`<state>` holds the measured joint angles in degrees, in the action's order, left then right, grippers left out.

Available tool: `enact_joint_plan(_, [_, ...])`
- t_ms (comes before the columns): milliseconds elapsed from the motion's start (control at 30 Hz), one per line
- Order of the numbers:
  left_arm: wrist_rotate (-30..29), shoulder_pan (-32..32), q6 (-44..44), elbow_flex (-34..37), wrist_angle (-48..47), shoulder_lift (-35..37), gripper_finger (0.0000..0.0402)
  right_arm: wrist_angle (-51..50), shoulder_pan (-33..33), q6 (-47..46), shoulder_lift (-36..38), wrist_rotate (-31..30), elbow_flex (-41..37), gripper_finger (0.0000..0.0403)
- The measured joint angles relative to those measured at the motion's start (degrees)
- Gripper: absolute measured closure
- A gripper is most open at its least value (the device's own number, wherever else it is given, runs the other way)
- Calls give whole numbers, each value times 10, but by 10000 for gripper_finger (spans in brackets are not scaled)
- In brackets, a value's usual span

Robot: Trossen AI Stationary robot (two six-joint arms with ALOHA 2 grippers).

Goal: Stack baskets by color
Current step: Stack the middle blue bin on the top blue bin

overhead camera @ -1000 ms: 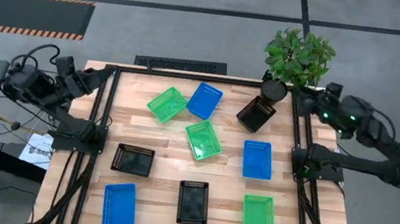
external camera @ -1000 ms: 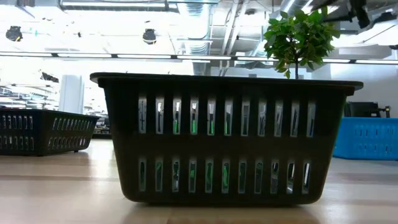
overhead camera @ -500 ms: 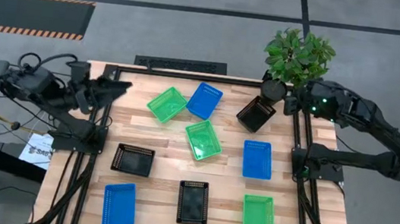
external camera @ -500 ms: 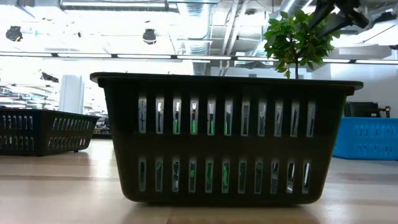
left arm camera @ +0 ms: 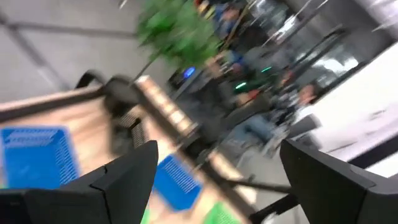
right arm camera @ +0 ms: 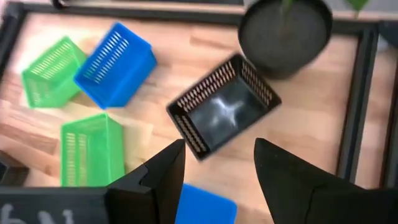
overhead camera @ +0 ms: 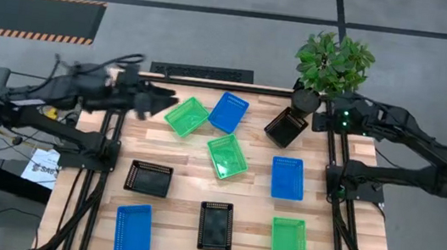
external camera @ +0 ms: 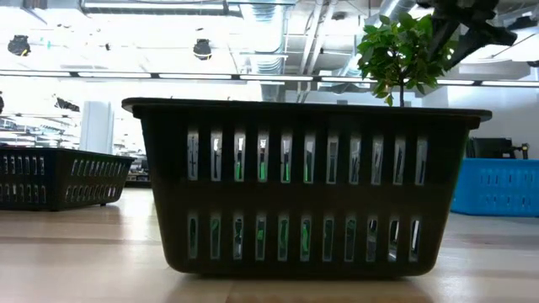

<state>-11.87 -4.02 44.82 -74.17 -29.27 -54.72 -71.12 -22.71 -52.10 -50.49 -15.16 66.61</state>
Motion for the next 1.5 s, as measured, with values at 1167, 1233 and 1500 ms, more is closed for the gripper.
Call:
enact_joint_plan(1167, [445,-414,-183,71,-30,-135,77,-33,203,-247,-220,125,-102,188])
enact_joint_plan(1233, [451,-415,-183,91,-11,-135,77,-33,210,-261,-220,125,-102,188])
enact_joint_plan(1500, [461,-415,-137,153,61,-135,77,-60,241,-305,-220,130,-106,188])
